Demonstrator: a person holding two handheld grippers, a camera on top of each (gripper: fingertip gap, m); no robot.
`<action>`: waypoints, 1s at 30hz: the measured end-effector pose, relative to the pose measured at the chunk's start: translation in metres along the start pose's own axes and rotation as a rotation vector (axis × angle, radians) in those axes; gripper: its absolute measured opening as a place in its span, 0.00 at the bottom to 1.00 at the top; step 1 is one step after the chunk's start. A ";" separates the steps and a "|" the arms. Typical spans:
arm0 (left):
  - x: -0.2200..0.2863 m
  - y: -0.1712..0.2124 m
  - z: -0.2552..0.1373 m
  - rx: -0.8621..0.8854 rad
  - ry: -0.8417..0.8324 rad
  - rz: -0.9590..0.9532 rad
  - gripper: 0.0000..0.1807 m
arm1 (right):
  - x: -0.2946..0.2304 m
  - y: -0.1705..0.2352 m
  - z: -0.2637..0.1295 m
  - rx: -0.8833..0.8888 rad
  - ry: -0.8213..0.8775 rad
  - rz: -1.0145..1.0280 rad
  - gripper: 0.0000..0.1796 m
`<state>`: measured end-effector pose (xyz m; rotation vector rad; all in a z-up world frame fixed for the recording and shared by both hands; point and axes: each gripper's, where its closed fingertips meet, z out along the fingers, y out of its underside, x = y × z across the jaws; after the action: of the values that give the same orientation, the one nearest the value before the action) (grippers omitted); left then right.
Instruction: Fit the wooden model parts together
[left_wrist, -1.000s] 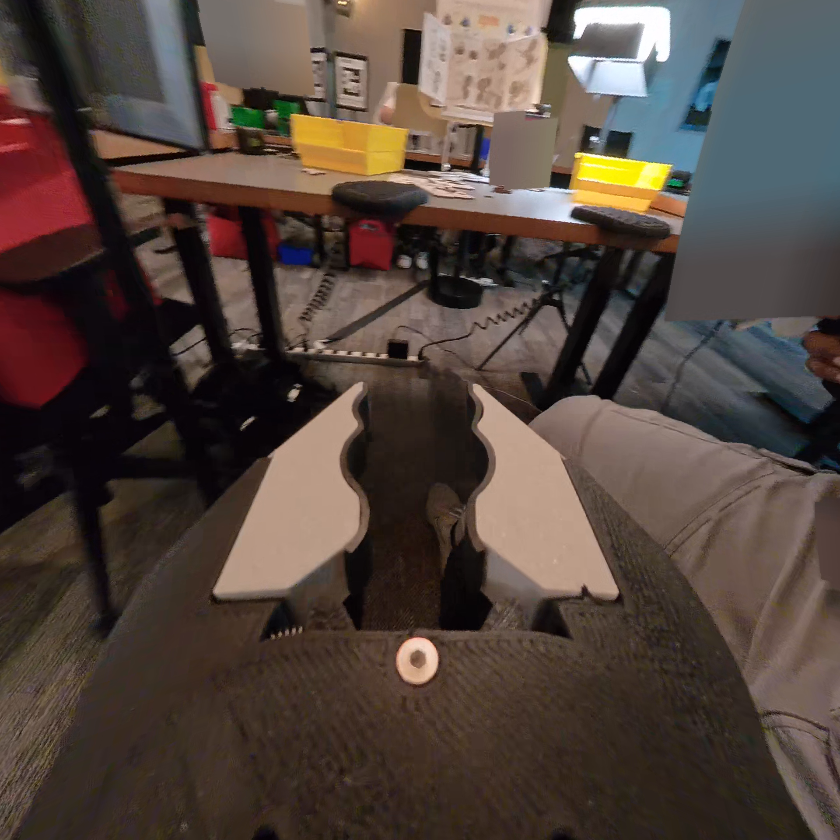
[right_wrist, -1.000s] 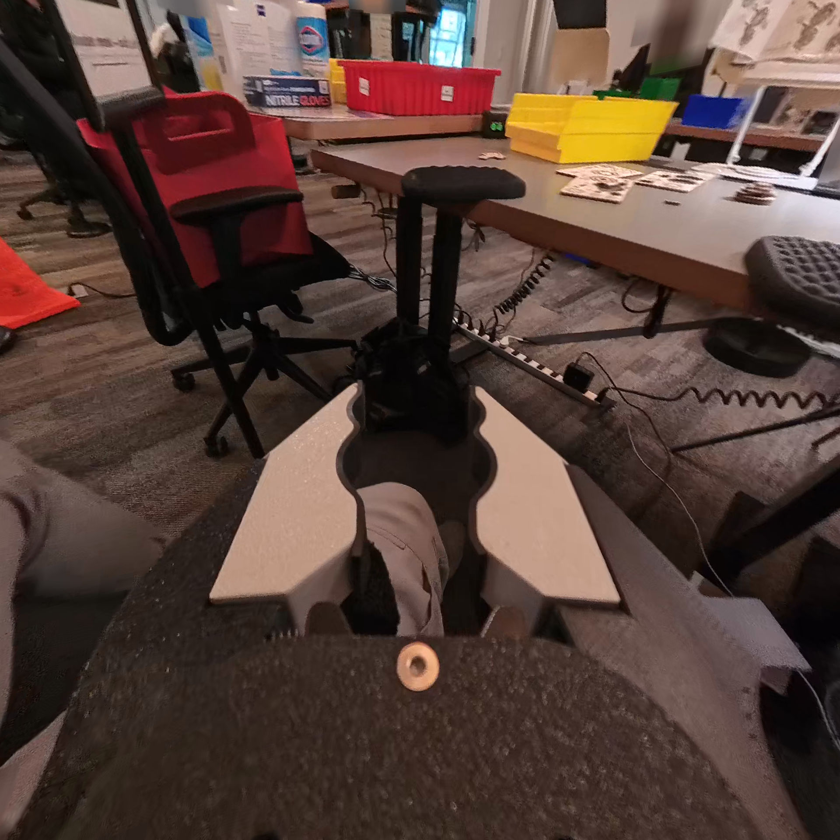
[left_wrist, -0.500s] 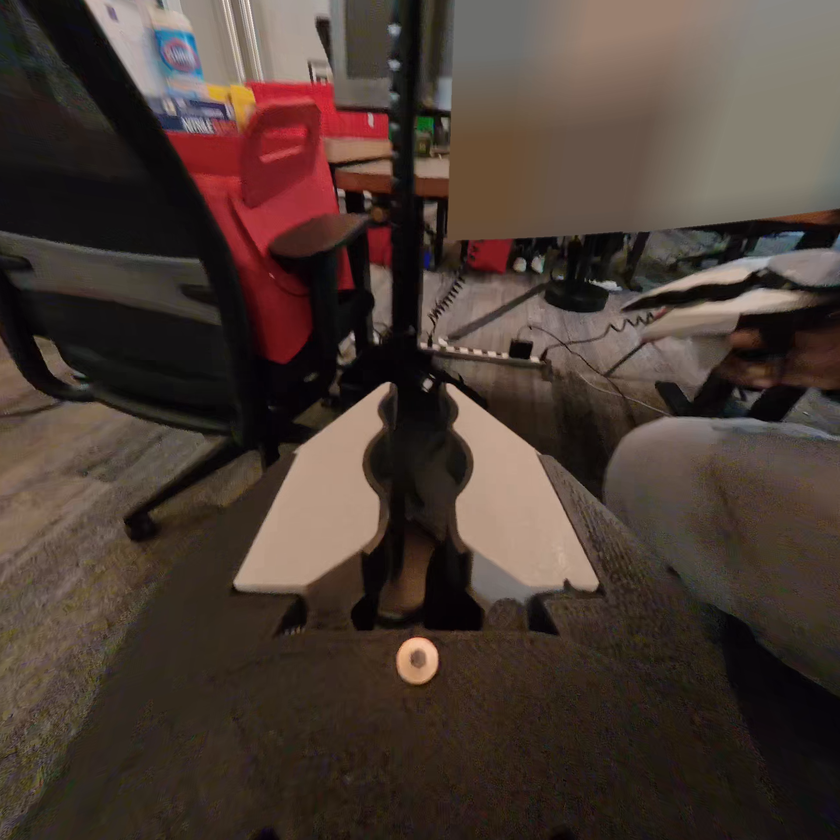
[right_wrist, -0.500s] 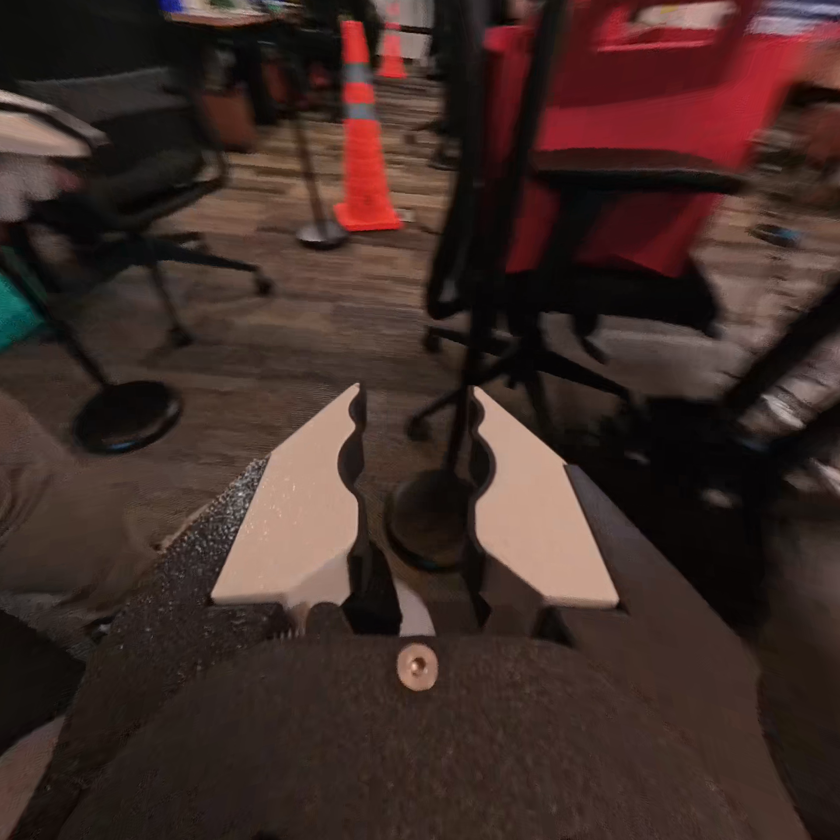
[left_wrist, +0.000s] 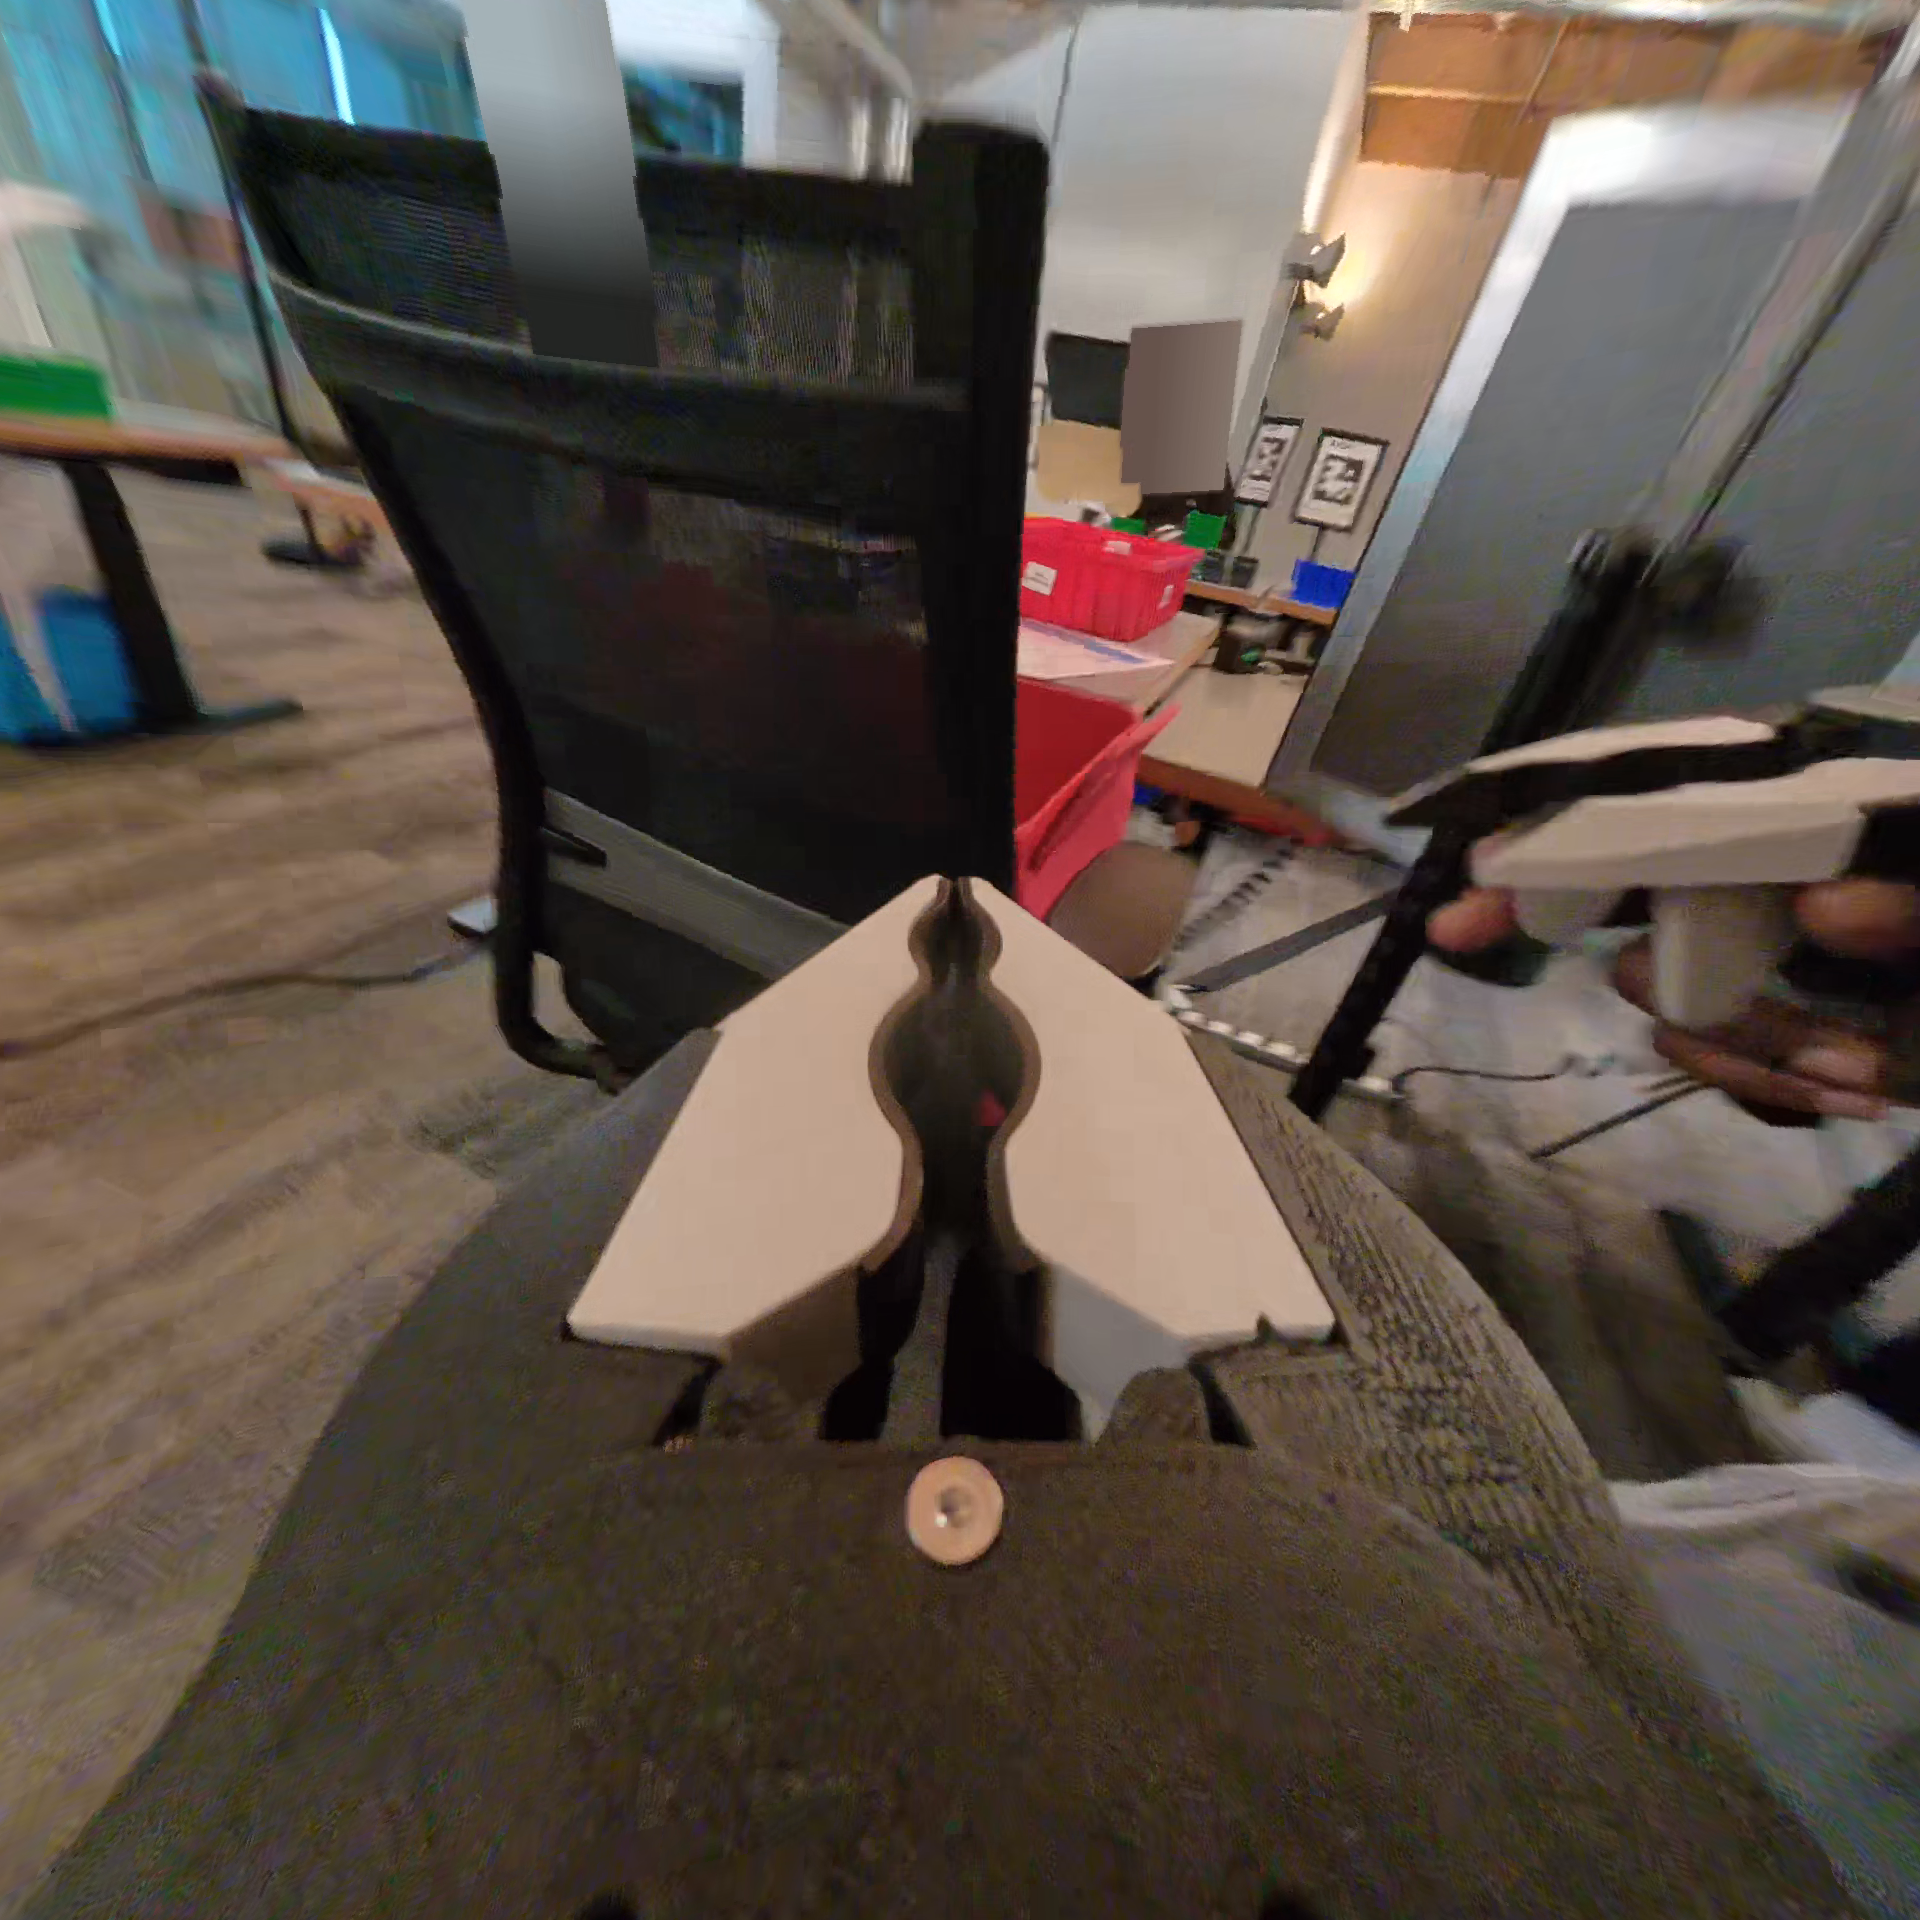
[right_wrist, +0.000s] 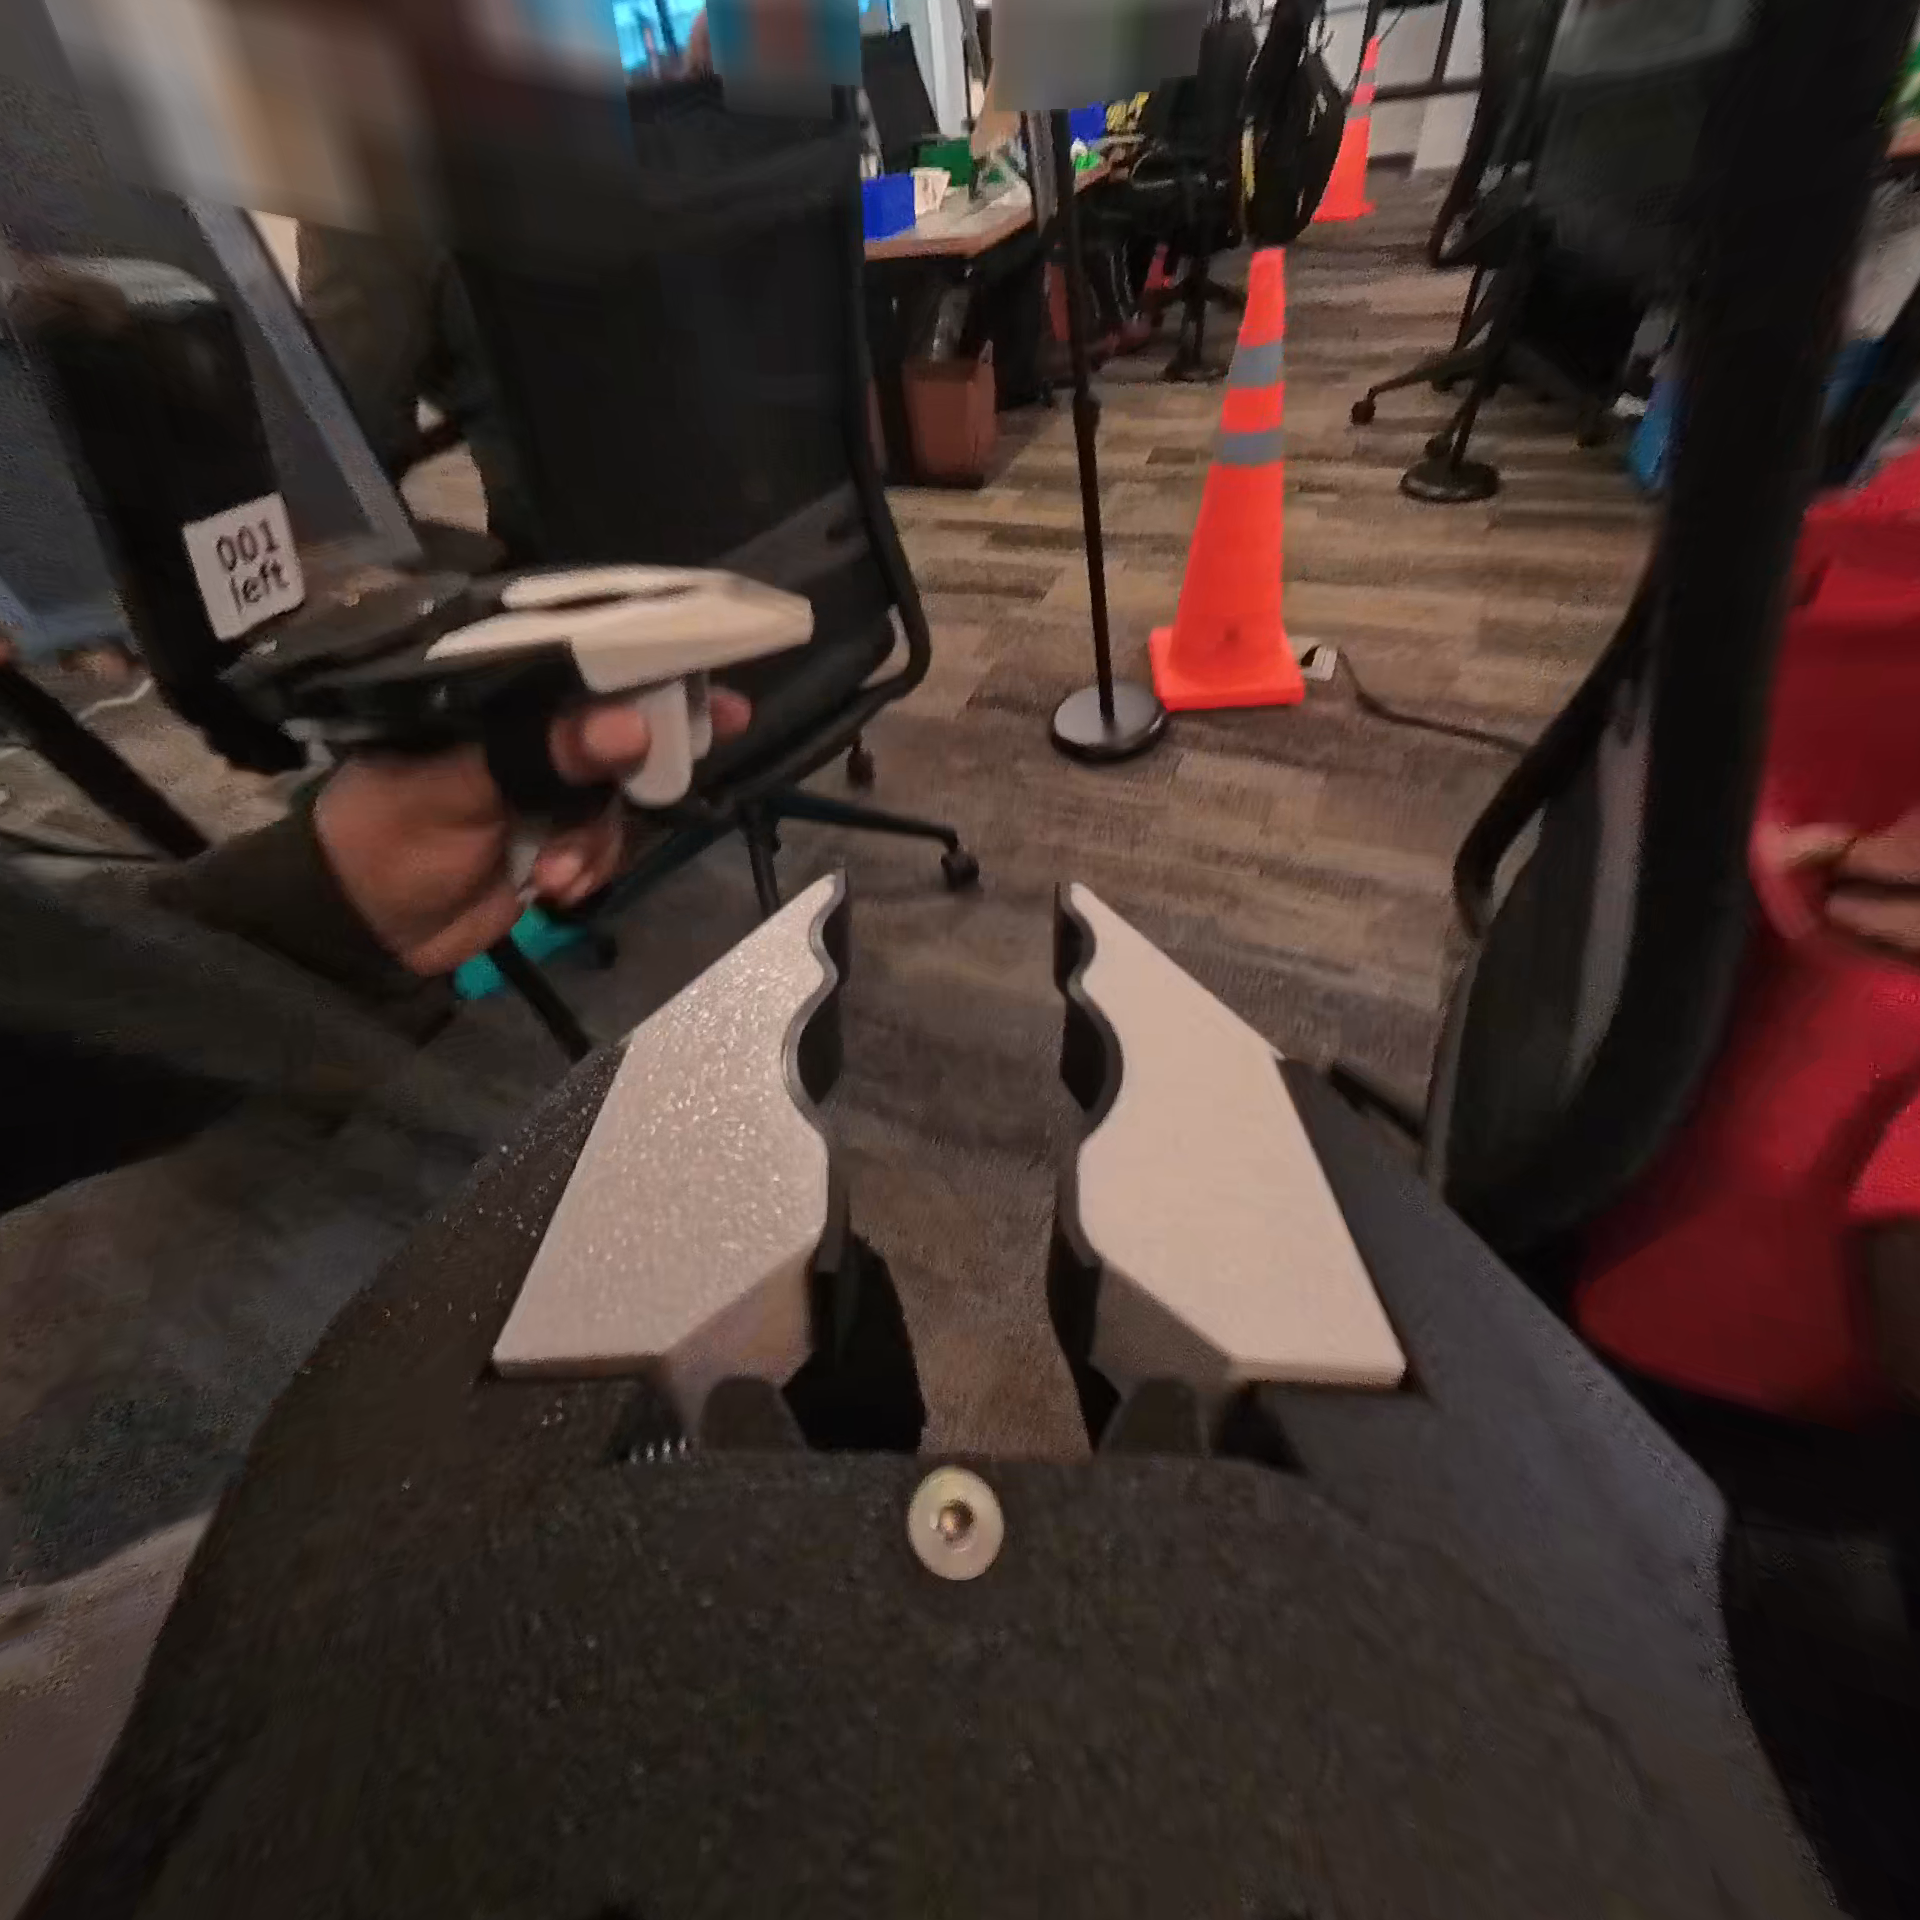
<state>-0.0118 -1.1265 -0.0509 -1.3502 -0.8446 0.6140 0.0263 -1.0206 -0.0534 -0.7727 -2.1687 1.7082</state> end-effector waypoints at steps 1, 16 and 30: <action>-0.001 -0.028 -0.001 -0.031 0.025 -0.073 0.00 | -0.001 -0.041 0.004 0.005 0.022 -0.003 0.21; -0.165 -0.249 0.071 -0.275 0.180 -0.073 0.28 | 0.102 -0.287 0.111 0.129 0.396 0.122 0.22; -0.532 -0.309 0.255 -0.346 -0.055 0.012 0.35 | 0.339 -0.440 0.453 0.267 0.214 0.096 0.22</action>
<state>-0.5523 -1.4486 0.1678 -1.6574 -1.0213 0.5321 -0.5921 -1.2685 0.2105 -0.9484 -1.7460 1.8194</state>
